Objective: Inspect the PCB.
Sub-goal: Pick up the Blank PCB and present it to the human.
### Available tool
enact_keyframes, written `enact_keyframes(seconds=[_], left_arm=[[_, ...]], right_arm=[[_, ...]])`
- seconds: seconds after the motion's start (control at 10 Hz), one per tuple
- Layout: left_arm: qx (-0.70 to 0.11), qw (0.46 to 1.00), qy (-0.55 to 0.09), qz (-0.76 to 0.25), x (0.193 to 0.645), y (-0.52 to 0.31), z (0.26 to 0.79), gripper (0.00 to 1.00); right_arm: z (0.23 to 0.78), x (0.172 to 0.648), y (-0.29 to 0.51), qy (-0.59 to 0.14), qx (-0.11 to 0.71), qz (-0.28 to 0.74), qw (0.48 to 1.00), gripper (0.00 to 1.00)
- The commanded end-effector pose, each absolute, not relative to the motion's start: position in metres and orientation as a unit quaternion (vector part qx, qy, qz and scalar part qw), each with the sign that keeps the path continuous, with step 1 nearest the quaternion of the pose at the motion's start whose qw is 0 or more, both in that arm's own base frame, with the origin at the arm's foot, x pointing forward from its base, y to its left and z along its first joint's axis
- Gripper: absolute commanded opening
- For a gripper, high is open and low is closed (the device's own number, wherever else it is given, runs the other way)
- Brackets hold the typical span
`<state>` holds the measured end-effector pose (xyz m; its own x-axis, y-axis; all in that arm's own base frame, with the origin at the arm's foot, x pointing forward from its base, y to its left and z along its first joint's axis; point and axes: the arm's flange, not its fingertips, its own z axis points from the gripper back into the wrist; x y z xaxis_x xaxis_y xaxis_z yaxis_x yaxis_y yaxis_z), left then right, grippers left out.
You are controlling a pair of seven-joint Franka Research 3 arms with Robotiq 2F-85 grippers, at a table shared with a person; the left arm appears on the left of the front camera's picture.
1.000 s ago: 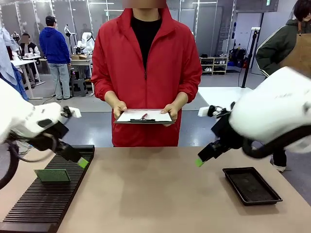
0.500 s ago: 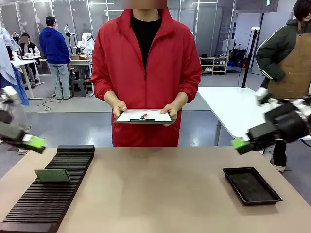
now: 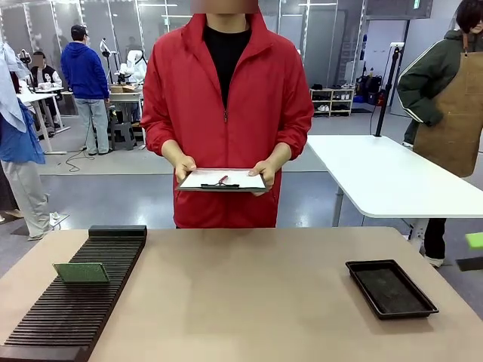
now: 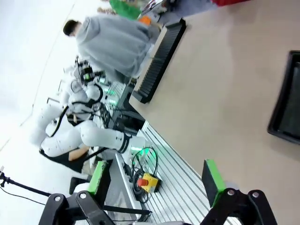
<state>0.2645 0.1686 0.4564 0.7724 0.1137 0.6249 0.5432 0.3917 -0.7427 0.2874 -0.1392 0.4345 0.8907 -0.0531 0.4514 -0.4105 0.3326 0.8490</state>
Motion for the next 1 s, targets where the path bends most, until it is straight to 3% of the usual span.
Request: enact_keyframes(seconds=[0.0, 0.5, 0.9], left_arm=[[-0.543, 0.759, -0.341, -0.112, 0.224, 0.175, 0.430, 1.00], [-0.522, 0.777, -0.352, 0.016, 0.176, 0.236, 0.406, 1.00], [-0.530, 0.772, -0.350, 0.017, 0.183, 0.255, 0.407, 1.00]], right_arm=[[0.428, 0.272, -0.161, -0.253, 0.578, 0.094, 0.770, 1.00], [0.425, 0.227, -0.185, -0.284, 0.564, 0.063, 0.772, 1.00], [0.430, 0.235, -0.203, -0.279, 0.567, 0.048, 0.774, 1.00]])
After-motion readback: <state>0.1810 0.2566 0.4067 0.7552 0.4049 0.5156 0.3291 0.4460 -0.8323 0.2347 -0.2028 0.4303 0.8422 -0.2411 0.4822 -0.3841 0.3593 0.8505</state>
